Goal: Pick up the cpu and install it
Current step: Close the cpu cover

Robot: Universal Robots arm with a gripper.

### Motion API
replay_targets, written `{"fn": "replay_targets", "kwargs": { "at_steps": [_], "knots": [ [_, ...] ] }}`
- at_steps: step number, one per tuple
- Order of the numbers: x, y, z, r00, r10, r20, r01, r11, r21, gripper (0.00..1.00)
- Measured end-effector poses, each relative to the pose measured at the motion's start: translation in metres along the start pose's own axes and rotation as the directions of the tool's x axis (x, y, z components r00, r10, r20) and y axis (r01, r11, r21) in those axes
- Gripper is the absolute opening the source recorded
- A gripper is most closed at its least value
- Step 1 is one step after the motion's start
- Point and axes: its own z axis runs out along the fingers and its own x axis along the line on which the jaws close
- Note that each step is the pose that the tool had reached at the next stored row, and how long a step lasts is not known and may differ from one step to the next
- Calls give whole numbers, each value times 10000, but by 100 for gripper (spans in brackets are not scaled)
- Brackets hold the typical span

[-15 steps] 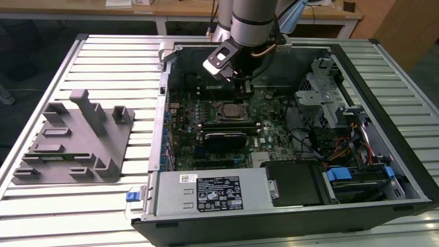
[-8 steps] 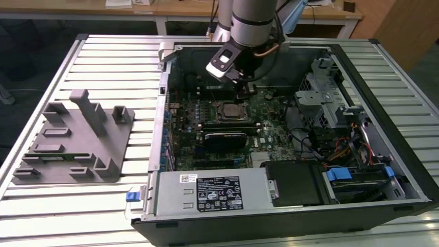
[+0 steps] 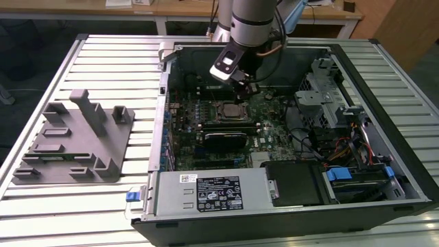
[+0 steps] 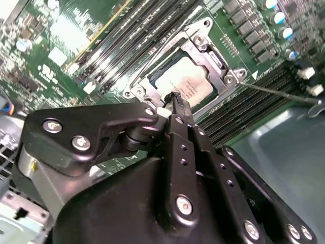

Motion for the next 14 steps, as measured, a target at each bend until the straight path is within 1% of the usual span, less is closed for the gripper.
{"fn": "replay_targets", "kwargs": {
  "at_steps": [3, 5, 7, 9, 11, 14],
  "knots": [
    [0, 0, 0, 9985, -555, 10, 555, 9985, -6, 11],
    [0, 0, 1, 9958, -914, 16, 914, 9958, -9, 11],
    [0, 0, 2, 9919, -1272, 22, 1272, 9919, -13, 11],
    [0, 0, 2, 9867, -1627, 28, 1627, 9867, -17, 11],
    [0, 0, 3, 9799, -1997, 34, 1997, 9799, -21, 11],
    [0, 0, 4, 9677, -2522, 44, 2522, 9677, -25, 11]
  ]
}}
